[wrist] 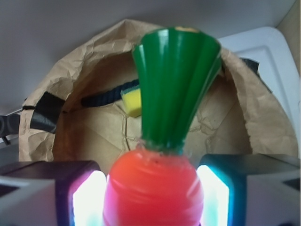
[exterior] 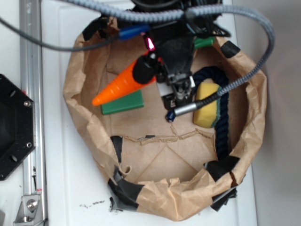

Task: Grab the carrot.

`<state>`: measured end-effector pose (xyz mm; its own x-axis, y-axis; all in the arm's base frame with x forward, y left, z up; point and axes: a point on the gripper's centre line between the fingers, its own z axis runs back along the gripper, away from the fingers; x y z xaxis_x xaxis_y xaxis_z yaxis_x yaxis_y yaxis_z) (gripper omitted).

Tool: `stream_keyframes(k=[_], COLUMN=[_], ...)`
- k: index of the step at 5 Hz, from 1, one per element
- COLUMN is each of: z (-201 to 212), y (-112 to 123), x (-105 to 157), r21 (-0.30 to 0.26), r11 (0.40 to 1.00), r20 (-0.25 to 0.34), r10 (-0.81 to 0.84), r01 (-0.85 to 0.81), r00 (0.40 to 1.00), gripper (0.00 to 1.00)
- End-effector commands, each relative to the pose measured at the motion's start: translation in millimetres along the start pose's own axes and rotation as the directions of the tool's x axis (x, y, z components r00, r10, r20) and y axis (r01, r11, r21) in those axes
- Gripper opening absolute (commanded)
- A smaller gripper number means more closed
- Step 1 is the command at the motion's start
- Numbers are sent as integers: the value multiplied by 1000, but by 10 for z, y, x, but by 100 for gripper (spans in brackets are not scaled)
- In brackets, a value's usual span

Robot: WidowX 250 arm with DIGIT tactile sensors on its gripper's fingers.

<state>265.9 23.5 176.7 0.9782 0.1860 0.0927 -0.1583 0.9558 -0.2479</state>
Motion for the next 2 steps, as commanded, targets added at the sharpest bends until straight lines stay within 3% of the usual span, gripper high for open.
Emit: stream_keyframes(k=[1, 2], z=[19, -42], y=[86, 146], x=[20, 16], r21=[-47, -13], r11=[996, 995], r20=[32, 22], r10=[78, 98], r01=[-77, -98], r00=[996, 995], gripper=[0, 0])
